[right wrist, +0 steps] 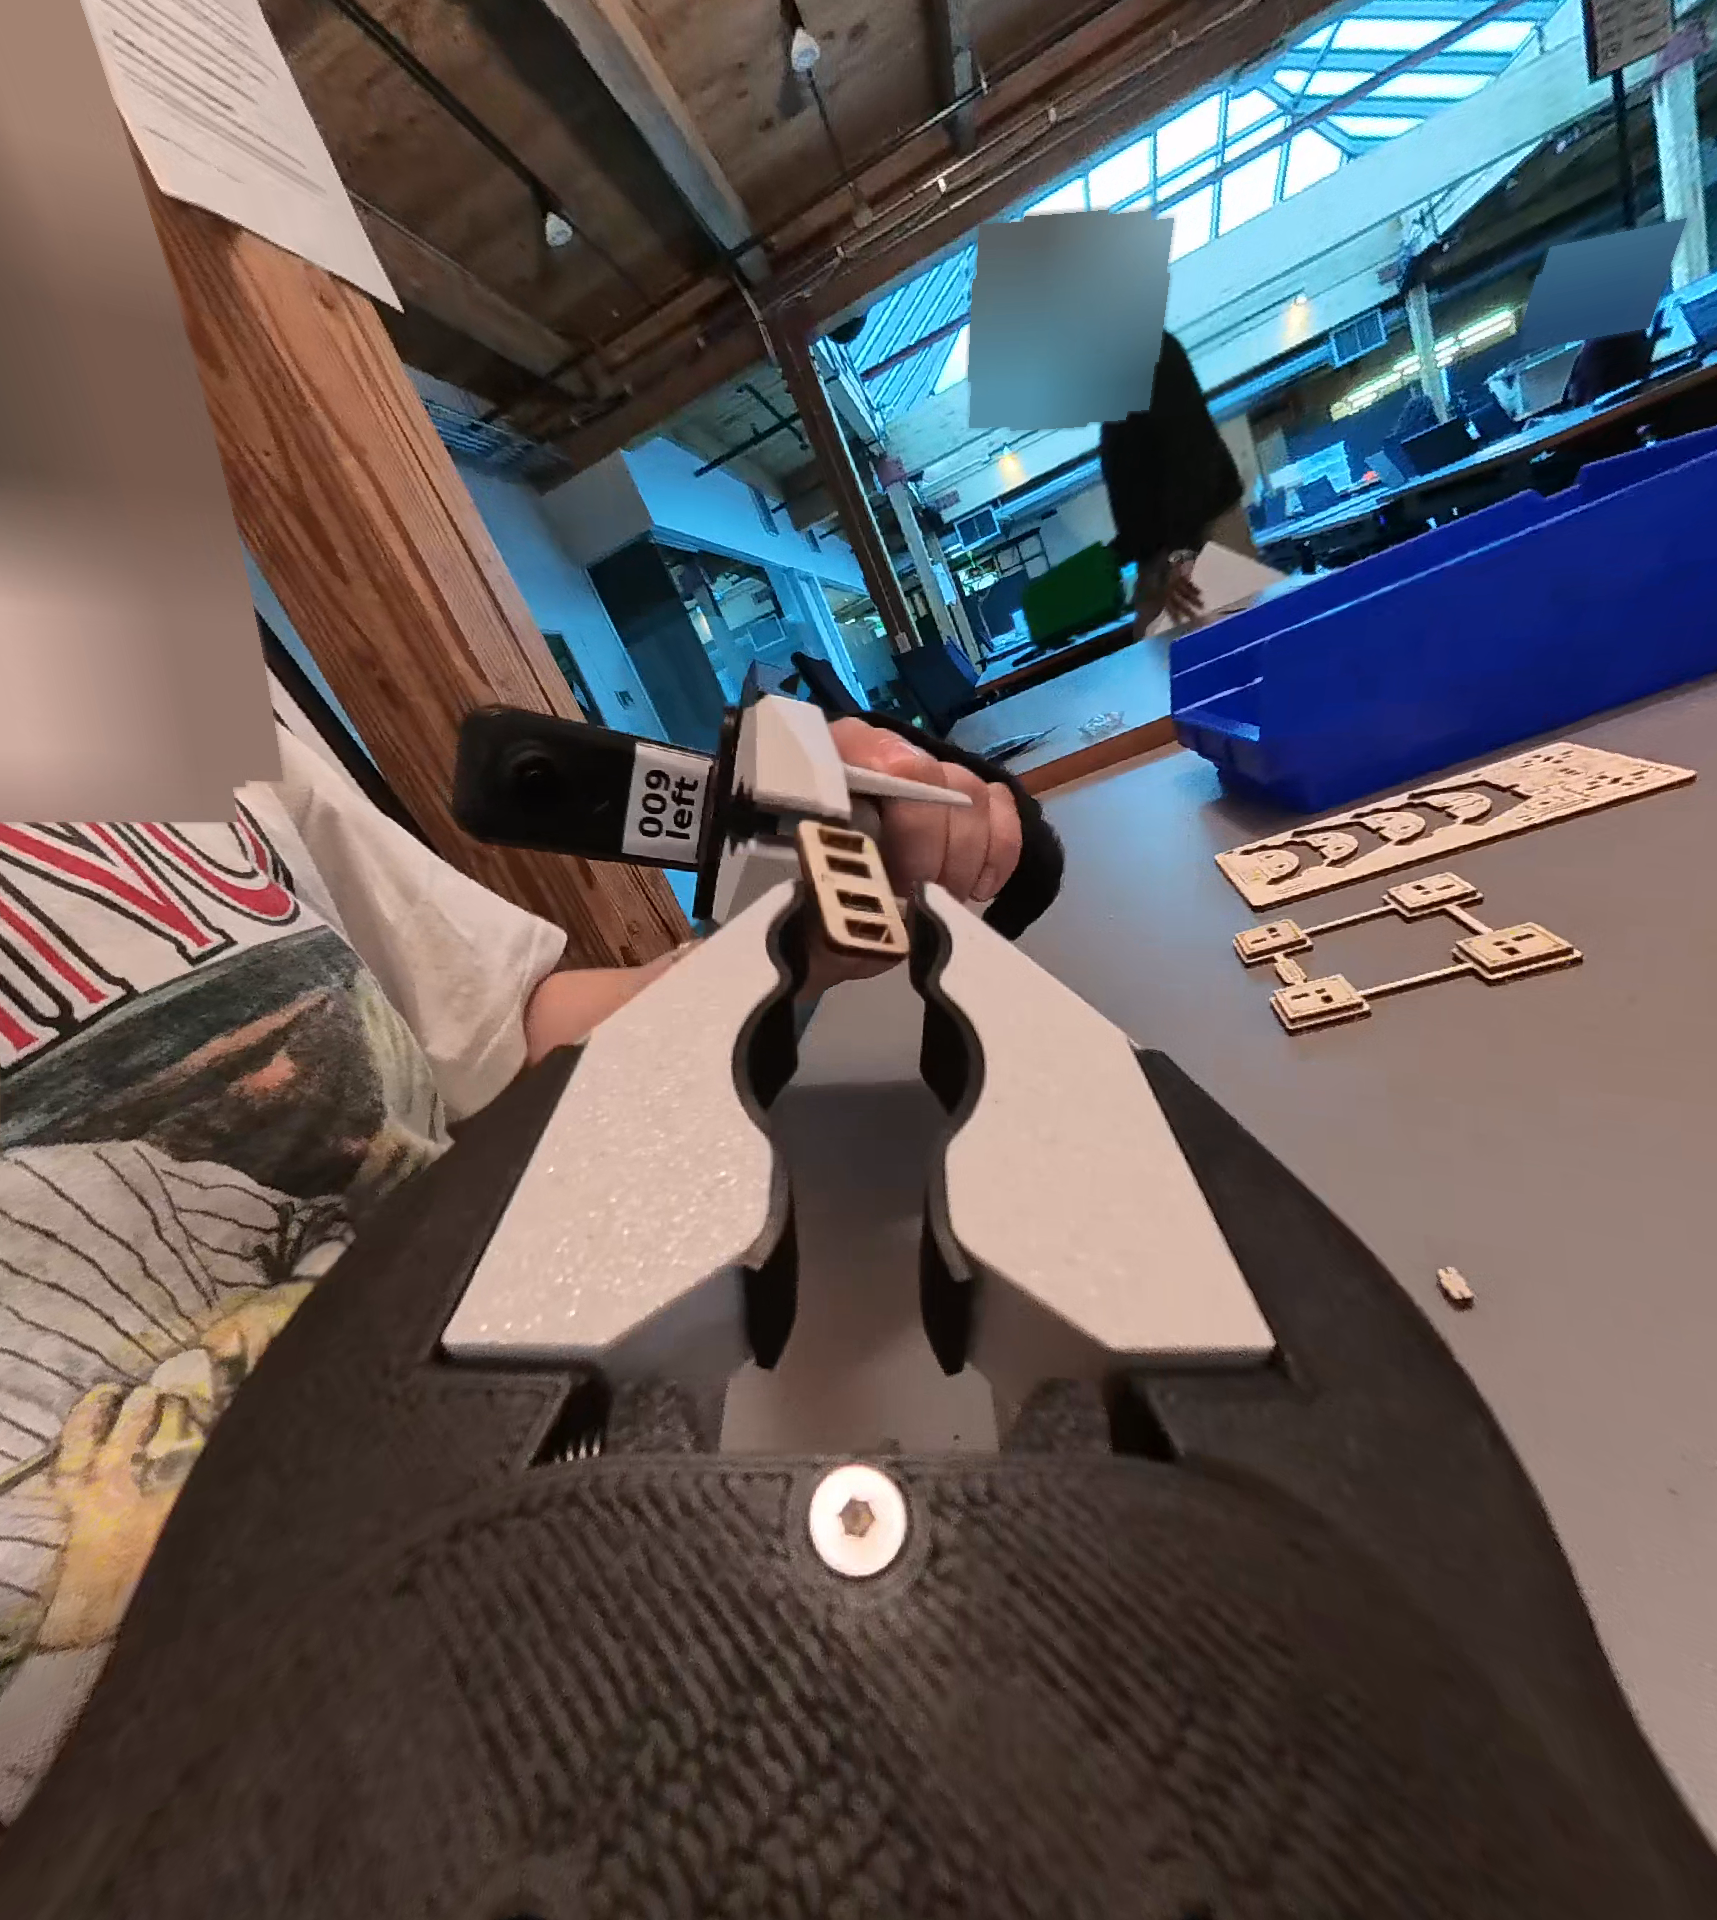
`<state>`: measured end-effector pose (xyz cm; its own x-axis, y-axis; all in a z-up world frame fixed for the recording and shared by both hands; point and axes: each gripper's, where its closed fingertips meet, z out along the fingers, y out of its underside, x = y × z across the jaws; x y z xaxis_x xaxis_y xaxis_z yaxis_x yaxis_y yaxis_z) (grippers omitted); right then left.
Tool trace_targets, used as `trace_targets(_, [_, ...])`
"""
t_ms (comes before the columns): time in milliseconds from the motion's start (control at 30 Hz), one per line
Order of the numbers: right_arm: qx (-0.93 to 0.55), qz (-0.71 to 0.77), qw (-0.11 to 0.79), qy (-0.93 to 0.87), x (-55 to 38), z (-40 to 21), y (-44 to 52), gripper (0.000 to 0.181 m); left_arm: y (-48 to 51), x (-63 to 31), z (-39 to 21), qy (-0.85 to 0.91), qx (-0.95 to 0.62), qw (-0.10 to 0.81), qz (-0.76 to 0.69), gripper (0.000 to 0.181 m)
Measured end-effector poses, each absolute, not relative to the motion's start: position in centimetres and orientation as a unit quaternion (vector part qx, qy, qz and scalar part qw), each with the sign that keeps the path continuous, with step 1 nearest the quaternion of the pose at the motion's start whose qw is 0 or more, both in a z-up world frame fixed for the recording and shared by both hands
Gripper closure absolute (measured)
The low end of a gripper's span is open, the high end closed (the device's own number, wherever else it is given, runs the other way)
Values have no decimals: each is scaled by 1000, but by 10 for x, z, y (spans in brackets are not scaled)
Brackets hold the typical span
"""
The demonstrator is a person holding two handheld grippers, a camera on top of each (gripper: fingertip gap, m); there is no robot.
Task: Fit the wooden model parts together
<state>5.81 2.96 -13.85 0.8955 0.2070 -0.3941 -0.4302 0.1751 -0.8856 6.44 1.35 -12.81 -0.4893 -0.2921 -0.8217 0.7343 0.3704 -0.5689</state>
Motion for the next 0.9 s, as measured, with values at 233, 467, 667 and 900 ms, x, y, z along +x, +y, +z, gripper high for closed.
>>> trace_targets(233, [-663, 80, 743, 56, 64, -147, 32, 167, 18, 72, -135, 673, 166, 516, -504, 181])
trace_targets(467, [-605, 173, 771, 99, 66, -135, 27, 161, 17, 74, -131, 651, 165, 551, -495, 181])
trace_targets(667, [-614, 179, 762, 95, 63, -139, 30, 165, 18, 72, -128, 643, 163, 550, -508, 181])
trace_targets(900, [-648, 87, 752, 84, 70, -143, 33, 166, 21, 80, -131, 628, 133, 583, -499, 181])
